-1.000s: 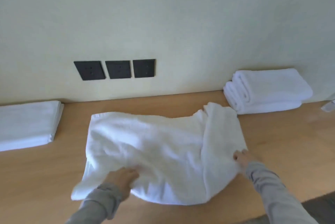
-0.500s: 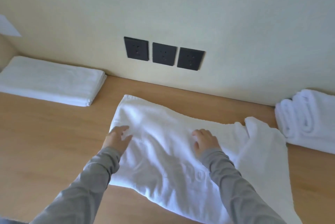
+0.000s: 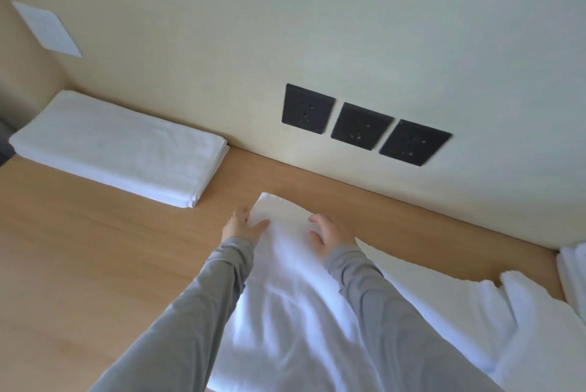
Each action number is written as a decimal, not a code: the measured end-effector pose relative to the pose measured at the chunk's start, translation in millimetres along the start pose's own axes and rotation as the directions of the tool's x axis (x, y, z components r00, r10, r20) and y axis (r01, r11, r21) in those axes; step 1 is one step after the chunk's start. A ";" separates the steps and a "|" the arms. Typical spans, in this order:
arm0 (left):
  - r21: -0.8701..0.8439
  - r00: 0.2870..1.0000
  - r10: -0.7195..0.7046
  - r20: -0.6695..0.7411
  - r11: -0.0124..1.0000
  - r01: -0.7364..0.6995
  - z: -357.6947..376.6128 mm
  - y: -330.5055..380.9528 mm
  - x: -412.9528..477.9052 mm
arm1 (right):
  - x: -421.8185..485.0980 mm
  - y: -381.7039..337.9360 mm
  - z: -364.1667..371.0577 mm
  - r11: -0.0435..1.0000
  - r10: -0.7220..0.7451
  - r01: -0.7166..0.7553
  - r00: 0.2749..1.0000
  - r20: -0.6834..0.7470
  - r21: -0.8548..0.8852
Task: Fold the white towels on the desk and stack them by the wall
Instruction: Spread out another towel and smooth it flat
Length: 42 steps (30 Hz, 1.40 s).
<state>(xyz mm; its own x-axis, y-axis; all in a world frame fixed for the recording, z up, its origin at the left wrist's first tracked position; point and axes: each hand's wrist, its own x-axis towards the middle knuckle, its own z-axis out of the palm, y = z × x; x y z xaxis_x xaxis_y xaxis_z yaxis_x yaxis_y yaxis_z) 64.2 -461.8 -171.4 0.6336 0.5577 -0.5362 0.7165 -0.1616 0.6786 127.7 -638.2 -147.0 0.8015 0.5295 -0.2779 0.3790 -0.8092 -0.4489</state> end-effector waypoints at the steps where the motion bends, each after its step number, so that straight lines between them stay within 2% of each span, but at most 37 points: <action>1: -0.067 1.000 -0.022 0.006 0.997 0.022 -0.4 2.7 6.0 | 7.6 -4.4 1.7 1.000 0.004 -0.004 1.000 0.006 0.017; 4: -0.203 0.999 -0.035 0.033 0.978 0.040 -0.4 7.6 13.6 | 30.2 -19.0 5.9 0.994 0.020 -0.022 1.000 0.014 0.108; 8: -0.345 0.992 0.047 0.118 0.939 -0.003 -2.9 7.0 13.3 | 54.9 -41.2 10.0 0.947 0.017 -0.026 0.999 0.030 0.321; 12: -0.370 0.980 0.115 0.163 0.928 -0.047 -11.6 5.5 15.4 | 65.0 -50.4 10.8 0.881 0.060 -0.040 0.998 -0.028 0.471; 17: -0.421 0.965 0.160 0.207 0.905 -0.060 -14.2 4.7 15.9 | 62.4 -48.2 3.0 0.911 -0.012 0.076 0.987 -0.158 0.405; 20: -0.461 0.959 0.156 0.236 0.887 -0.031 -17.3 6.9 16.6 | 50.0 -47.5 -4.3 0.897 -0.061 0.118 0.988 -0.144 0.427; 23: -0.487 0.957 0.074 0.279 0.870 0.075 -18.0 9.5 24.7 | 26.5 -48.0 -15.1 0.882 -0.073 0.140 0.984 -0.162 0.451; 25: -0.504 0.968 0.014 0.252 0.855 0.119 -17.6 15.2 29.9 | 12.7 -52.3 -24.4 0.860 -0.063 0.135 0.985 -0.160 0.493; 27: -0.420 0.970 -0.031 0.240 0.898 0.133 -14.3 21.2 36.8 | 10.1 -55.5 -31.5 0.839 -0.039 0.102 0.991 -0.127 0.535; 30: -0.317 0.948 -0.111 0.299 0.925 0.208 -9.9 31.4 38.4 | 22.7 -57.7 -35.4 0.875 0.018 0.029 0.995 -0.094 0.483; 33: -0.396 0.926 -0.146 0.347 0.873 0.286 -12.6 35.2 29.0 | 34.2 -59.5 -32.4 0.891 0.090 -0.044 0.993 -0.082 0.451; 35: -0.462 0.936 -0.077 0.343 0.854 0.239 -14.6 34.2 20.1 | 37.4 -58.5 -30.3 0.892 0.106 -0.052 0.990 -0.094 0.449; 38: -0.582 0.956 0.095 0.277 0.808 0.088 -20.6 32.5 4.9 | 35.7 -57.0 -28.2 0.898 0.089 -0.022 0.987 -0.131 0.440; 42: -0.594 0.957 0.201 0.209 0.803 -0.039 -27.3 35.2 -9.7 | 27.1 -55.4 -29.0 0.872 0.010 0.051 0.993 -0.121 0.486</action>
<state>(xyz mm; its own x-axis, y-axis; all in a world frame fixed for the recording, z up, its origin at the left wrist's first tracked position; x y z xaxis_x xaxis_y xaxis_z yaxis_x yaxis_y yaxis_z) 75.3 -450.6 -128.6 0.8111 0.3313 -0.4820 0.3778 0.3324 0.8642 141.9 -586.4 -105.1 0.8553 0.4867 -0.1775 0.1464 -0.5556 -0.8185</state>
